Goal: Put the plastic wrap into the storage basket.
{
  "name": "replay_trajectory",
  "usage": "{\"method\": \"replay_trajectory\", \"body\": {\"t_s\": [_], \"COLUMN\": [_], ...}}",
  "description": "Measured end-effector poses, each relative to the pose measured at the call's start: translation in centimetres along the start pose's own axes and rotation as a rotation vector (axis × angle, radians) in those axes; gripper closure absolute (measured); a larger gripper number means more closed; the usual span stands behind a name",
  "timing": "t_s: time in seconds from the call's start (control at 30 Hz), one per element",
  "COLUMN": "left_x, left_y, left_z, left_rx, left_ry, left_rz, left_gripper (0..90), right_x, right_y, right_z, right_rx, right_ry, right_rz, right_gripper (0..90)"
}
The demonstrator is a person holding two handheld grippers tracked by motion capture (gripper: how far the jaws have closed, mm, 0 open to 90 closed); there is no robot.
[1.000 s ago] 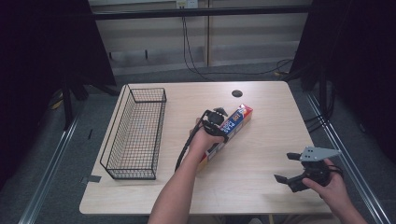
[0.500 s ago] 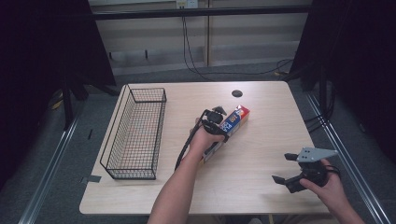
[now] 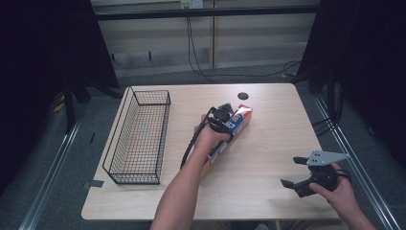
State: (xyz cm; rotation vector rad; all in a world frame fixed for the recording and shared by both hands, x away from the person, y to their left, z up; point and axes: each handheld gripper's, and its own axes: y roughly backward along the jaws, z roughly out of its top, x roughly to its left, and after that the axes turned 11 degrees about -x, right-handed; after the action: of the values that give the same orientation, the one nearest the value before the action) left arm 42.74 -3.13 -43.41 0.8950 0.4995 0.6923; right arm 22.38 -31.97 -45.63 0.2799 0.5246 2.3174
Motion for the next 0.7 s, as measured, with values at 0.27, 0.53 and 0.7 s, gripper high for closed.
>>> {"method": "replay_trajectory", "body": {"t_s": [0.27,0.53,0.7], "left_x": [1.0,2.5,3.1], "left_y": [2.5,5.3,6.6], "left_z": [0.5,0.6,0.6], "left_rx": [0.001,0.001,-0.005], "left_ry": [0.039,0.066,0.098], "left_rz": [0.025,0.061,0.077], "left_gripper": [42.9,42.9,42.9], "right_x": [0.1,0.2,0.2], "right_y": [-0.1,-0.2,-0.3], "right_z": [0.1,0.1,0.2], "right_rx": [0.000,0.004,0.004], "right_ry": [0.008,0.008,0.008], "right_rz": [0.008,0.011,0.008], "right_gripper": [3.6,3.6,3.7]}}
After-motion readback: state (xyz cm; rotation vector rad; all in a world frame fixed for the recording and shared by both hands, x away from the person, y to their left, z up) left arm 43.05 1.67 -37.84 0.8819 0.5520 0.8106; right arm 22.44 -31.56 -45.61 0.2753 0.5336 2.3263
